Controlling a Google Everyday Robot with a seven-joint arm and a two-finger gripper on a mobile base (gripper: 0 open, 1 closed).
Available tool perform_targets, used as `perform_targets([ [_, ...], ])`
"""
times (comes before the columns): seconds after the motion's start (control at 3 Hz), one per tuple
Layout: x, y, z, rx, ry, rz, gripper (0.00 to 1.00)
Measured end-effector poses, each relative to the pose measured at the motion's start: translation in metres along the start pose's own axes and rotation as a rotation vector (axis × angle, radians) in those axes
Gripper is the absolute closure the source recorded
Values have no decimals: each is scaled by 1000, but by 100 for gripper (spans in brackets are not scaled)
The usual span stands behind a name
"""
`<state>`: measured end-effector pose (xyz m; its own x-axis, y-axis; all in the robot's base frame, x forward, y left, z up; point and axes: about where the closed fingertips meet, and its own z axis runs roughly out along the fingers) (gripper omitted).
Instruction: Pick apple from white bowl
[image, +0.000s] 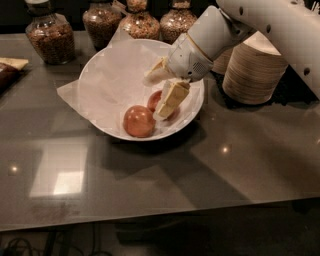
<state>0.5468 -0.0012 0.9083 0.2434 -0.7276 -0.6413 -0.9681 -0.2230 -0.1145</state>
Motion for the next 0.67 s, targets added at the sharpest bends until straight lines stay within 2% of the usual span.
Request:
perform_targets([
  [0.33,0,0,0,-1,0,0,11],
  [0.67,-2,0,-1,3,-6,-5,0],
])
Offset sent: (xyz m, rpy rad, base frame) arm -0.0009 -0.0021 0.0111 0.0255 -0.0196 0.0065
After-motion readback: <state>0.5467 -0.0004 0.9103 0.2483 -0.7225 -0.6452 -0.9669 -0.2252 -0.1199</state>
